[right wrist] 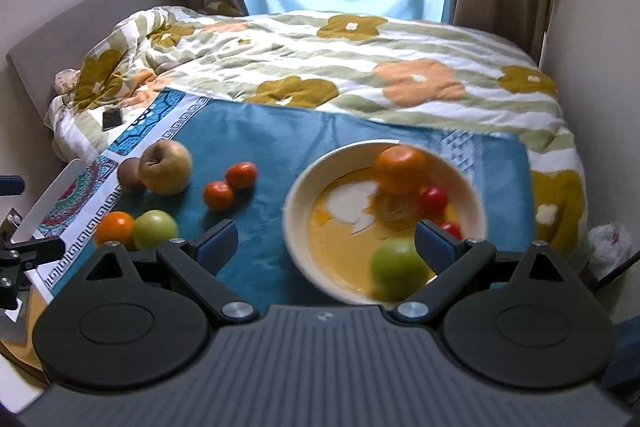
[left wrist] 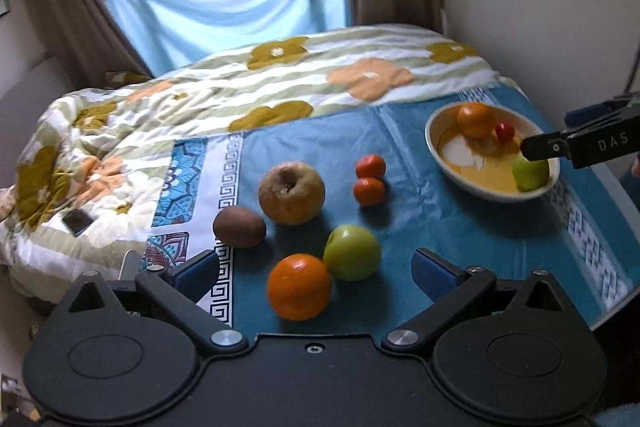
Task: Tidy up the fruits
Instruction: 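Move both tools back toward the fruits on the cloth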
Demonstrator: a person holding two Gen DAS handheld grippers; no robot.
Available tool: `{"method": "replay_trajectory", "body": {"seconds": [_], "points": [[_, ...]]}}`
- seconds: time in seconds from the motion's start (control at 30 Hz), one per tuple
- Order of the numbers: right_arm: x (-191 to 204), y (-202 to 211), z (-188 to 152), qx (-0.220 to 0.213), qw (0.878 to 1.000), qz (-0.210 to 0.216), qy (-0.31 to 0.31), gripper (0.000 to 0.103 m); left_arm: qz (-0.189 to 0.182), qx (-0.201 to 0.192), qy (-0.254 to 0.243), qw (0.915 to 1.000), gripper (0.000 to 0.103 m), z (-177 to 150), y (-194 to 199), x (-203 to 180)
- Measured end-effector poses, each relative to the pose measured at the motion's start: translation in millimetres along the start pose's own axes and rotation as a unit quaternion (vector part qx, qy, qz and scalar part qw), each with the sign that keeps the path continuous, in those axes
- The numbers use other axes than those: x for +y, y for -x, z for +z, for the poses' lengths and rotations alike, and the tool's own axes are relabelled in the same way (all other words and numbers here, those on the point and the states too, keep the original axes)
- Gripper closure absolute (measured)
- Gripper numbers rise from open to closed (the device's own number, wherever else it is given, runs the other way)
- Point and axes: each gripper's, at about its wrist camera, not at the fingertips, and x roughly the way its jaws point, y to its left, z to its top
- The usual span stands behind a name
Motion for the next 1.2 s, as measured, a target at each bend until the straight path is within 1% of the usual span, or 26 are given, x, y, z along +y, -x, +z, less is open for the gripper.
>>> {"method": "replay_trajectory", "body": {"seconds": [0.1, 0.3, 0.4, 0.5, 0.63, 0.7, 0.83, 0.9, 1.0, 1.07, 1.2], "points": [[19.0, -6.8, -4.3, 0.011, 1.000, -0.017, -0.007, 0.000, -0.034, 0.010, -0.019, 0.9992, 0.000, -6.6, -11.8, 16.8], [52.3, -25.6, -18.1, 0.032, 0.999, -0.026, -0.008, 0.000, -0.068, 0.030, -0.058, 0.9956, 0.000, -18.0, -40.3, 40.1], [65.9, -37.5, -24.0, 0.041, 0.999, -0.019, -0.005, 0.000, -0.086, 0.037, -0.080, 0.9925, 0.002, -21.7, -56.5, 46.7], [79.9, -50.7, -29.9, 0.052, 0.999, -0.014, 0.002, 0.000, -0.110, 0.046, -0.104, 0.9875, 0.004, -24.1, -74.5, 50.3], [97.5, -68.6, -37.2, 0.072, 0.997, -0.018, 0.017, 0.000, -0.137, 0.054, -0.123, 0.9814, 0.006, -26.8, -95.9, 52.5], [104.4, -75.3, -40.7, 0.078, 0.996, -0.022, 0.022, 0.000, -0.147, 0.056, -0.131, 0.9788, 0.014, -27.0, -103.4, 52.3], [112.2, -84.1, -44.9, 0.086, 0.996, -0.021, 0.017, 0.000, -0.166, 0.062, -0.143, 0.9737, 0.016, -28.1, -117.1, 50.3], [114.0, -87.7, -46.3, 0.091, 0.996, -0.018, 0.016, 0.000, -0.175, 0.066, -0.147, 0.9713, 0.026, -29.2, -121.0, 49.9], [120.4, -92.9, -47.3, 0.099, 0.995, -0.021, 0.024, 0.000, -0.184, 0.069, -0.145, 0.9698, 0.034, -29.9, -124.9, 51.5], [123.4, -95.4, -47.7, 0.102, 0.994, -0.020, 0.027, 0.000, -0.190, 0.067, -0.138, 0.9698, 0.037, -29.7, -125.7, 54.3], [127.5, -99.5, -47.4, 0.105, 0.994, -0.018, 0.027, 0.000, -0.200, 0.068, -0.136, 0.9679, 0.037, -29.1, -125.4, 59.0]]}}
